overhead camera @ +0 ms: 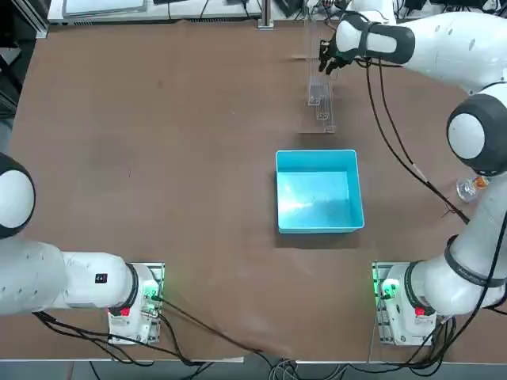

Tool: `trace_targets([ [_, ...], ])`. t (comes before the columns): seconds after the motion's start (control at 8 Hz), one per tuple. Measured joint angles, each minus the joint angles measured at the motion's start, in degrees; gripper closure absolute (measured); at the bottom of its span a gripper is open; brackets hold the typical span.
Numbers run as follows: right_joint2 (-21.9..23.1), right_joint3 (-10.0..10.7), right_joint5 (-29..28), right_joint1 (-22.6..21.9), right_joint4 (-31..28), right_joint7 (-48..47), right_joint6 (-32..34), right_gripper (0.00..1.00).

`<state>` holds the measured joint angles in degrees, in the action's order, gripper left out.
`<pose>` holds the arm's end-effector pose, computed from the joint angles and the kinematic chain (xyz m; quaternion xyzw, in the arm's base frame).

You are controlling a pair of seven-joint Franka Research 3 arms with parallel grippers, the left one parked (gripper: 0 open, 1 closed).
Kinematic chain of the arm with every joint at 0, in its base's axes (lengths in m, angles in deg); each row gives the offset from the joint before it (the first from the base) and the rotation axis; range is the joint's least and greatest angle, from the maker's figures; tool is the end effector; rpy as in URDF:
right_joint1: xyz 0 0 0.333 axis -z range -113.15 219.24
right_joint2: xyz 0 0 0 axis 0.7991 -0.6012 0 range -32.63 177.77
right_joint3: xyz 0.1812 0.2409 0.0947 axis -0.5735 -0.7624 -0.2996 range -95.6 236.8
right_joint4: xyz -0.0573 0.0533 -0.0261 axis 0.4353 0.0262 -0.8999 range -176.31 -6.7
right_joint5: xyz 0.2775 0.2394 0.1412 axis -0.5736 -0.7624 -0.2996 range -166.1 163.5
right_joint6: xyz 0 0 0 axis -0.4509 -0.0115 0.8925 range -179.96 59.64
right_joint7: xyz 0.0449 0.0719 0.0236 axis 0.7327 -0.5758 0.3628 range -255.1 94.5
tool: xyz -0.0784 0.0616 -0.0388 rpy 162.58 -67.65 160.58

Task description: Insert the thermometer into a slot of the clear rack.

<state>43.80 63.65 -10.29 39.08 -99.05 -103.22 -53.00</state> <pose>0.6414 0.2367 0.3123 -0.9892 0.0804 -0.0493 0.1123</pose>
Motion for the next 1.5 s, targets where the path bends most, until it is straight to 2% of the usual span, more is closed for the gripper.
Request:
trace_targets([
  [0.38,-0.37,0.0,0.48,-0.03,0.0,0.0,-0.03,0.75],
  [0.62,-0.37,0.03,0.81,-0.04,0.04,0.01,-0.05,0.61],
  [0.75,-0.37,0.33,1.54,-0.02,0.03,0.01,-0.05,0.46],
  [1.0,-0.26,0.76,2.07,0.05,0.18,0.09,-0.06,0.08],
  [1.12,-0.02,0.74,2.31,0.01,0.65,0.09,0.19,0.0],
  [1.25,0.63,1.0,3.29,0.09,1.19,0.13,1.24,0.0],
  [1.5,3.44,2.32,4.81,1.71,2.59,2.79,7.51,0.0],
])
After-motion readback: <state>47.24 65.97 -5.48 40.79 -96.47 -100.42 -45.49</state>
